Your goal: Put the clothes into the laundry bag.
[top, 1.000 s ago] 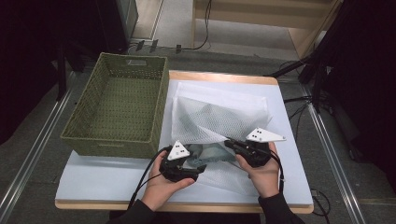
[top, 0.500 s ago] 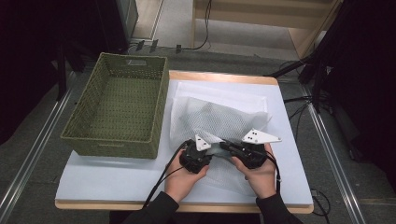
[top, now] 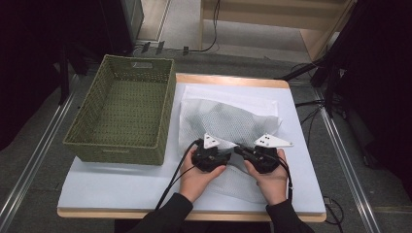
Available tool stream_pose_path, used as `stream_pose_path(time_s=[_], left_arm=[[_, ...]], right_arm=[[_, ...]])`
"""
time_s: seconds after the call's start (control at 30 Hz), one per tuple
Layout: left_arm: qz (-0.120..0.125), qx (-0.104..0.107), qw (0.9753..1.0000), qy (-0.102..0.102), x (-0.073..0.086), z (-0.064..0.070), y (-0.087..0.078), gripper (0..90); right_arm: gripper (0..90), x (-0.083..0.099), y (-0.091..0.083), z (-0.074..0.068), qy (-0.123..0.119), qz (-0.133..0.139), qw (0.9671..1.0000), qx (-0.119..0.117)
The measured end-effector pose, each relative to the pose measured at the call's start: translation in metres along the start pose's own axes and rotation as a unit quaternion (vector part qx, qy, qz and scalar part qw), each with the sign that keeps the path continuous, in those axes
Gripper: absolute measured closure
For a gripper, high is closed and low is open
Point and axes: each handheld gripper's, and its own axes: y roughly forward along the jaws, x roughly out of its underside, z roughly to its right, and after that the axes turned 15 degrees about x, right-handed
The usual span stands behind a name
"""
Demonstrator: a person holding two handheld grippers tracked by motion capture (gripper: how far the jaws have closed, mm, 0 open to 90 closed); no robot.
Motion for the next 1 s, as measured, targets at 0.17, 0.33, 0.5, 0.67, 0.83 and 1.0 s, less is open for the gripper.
stream_pose_path(time_s=[0.17, 0.33, 0.5, 0.67, 0.83, 1.0], left_arm=[[-0.036, -0.024, 0.9971, 0.064, 0.019, 0.004, -0.037, 42.1], [-0.034, -0.048, 0.9964, 0.061, 0.047, 0.000, -0.069, 42.0], [-0.071, -0.077, 0.9923, 0.067, 0.056, 0.001, -0.062, 43.3], [-0.086, -0.081, 0.9905, 0.070, 0.054, 0.005, -0.060, 46.4], [-0.075, -0.084, 0.9908, 0.075, 0.055, -0.003, -0.066, 90.0], [-0.084, -0.058, 0.9927, 0.064, 0.057, -0.001, -0.074, 90.0]], right_arm=[[89.8, -0.001, -0.001, 0.001, -0.001, 0.002, 1.0000, 0.000], [89.8, 0.000, -0.001, 0.000, -0.003, 0.003, 1.0000, -0.001], [89.8, 0.001, 0.001, -0.001, -0.006, 0.004, 1.0000, -0.005], [89.8, 0.001, 0.000, -0.002, -0.009, 0.004, 0.9999, -0.009], [89.8, 0.002, -0.001, -0.002, -0.009, 0.002, 0.9999, -0.013], [89.8, 0.002, -0.004, -0.001, -0.011, 0.006, 0.9998, -0.014]])
